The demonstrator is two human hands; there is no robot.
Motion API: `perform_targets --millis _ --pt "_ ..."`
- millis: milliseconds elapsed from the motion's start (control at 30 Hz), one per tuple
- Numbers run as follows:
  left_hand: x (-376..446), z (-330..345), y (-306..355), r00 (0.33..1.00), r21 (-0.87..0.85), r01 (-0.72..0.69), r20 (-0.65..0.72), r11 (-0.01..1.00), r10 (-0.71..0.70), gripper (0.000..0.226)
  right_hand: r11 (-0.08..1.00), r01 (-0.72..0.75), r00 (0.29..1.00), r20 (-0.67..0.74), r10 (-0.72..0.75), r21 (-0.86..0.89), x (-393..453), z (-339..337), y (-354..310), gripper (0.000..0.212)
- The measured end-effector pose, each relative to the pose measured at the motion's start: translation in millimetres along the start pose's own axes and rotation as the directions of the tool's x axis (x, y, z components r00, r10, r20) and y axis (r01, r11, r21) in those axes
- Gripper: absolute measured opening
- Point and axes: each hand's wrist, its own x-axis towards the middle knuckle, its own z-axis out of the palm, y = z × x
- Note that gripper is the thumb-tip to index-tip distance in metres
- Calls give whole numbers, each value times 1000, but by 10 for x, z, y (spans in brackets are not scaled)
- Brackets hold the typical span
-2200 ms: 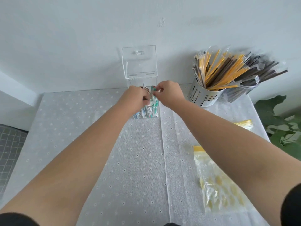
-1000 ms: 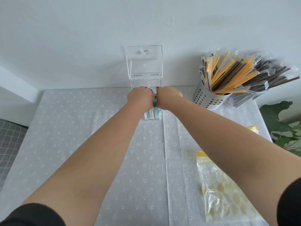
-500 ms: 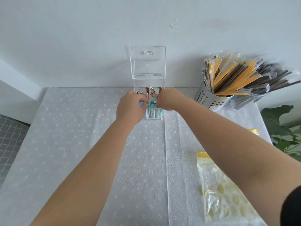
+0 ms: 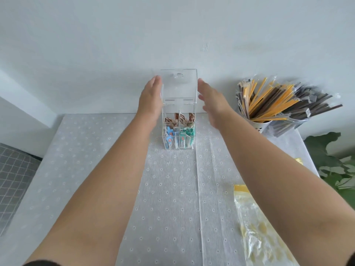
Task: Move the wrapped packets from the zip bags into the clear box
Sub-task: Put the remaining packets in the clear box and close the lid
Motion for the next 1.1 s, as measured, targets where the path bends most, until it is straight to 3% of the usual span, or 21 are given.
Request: perform_targets --millis 167,367,500,600,733,900,967,1100 --pt "-177 -183 -149 1000 -110 -9 -21 994 7 51 997 45 998 -46 -42 63 -255 -45 145 51" --pt "-395 -287 -446 997 -88 78 -24 993 -80 55 996 40 990 -138 -29 81 -492 -64 385 27" --pt "-519 -205 -581 995 141 100 6 985 -102 64 997 -47 988 -141 55 58 -477 -8 481 36" --pt "-555 -111 -619 996 249 64 47 966 -78 51 998 -31 986 -163 22 -52 -417 47 551 40" --pt "-516 -73 -707 992 218 120 16 969 -127 61 986 -59 980 -197 28 -154 -321 87 648 48" --pt "-410 -43 -723 974 131 220 23 967 -224 96 975 -93 974 -221 48 -200 -233 99 671 44" --pt "-359 18 -709 974 125 214 47 969 -221 94 973 -89 968 -250 33 -214 -208 70 666 43" --pt "-261 203 -678 978 142 185 74 973 -196 69 970 -86 956 -292 16 -228 -156 -66 665 40"
